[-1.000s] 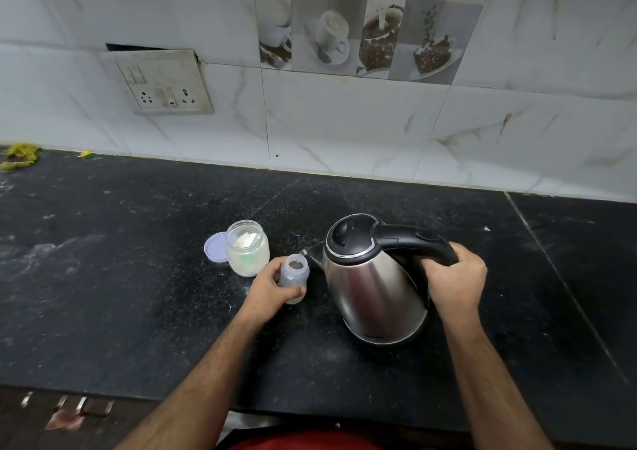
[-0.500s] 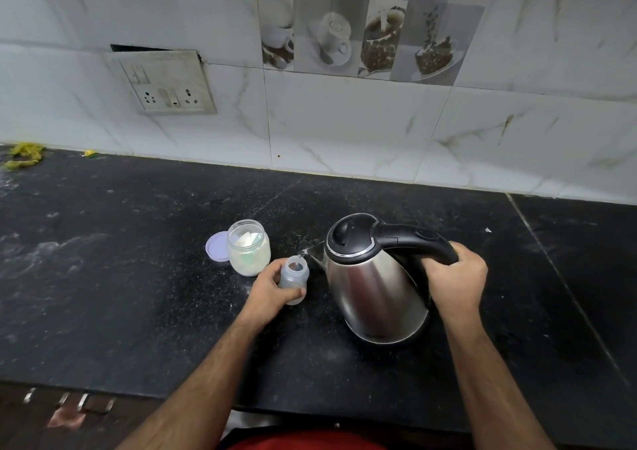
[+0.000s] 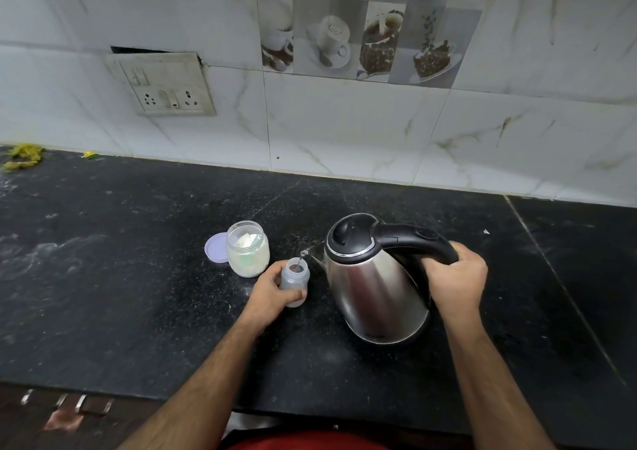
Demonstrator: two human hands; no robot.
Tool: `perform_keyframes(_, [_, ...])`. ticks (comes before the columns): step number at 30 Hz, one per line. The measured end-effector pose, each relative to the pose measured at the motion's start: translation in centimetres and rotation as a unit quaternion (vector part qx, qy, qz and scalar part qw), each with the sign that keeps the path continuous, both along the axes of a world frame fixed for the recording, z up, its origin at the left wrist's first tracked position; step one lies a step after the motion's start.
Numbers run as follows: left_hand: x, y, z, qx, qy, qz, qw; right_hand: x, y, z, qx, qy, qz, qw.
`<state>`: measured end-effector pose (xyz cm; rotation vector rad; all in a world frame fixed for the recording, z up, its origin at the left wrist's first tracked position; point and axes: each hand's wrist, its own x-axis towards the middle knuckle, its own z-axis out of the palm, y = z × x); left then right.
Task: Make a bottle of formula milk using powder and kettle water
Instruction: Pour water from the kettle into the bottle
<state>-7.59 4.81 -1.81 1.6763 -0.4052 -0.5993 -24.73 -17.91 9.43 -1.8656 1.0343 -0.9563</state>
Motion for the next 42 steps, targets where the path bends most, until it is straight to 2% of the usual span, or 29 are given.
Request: perform_keyframes(42, [-0.11,0.28,-0.19,-0.017,0.008,0.011,1.0,0.22,0.35,0.47,-0.029,0.002,0.003,1.0])
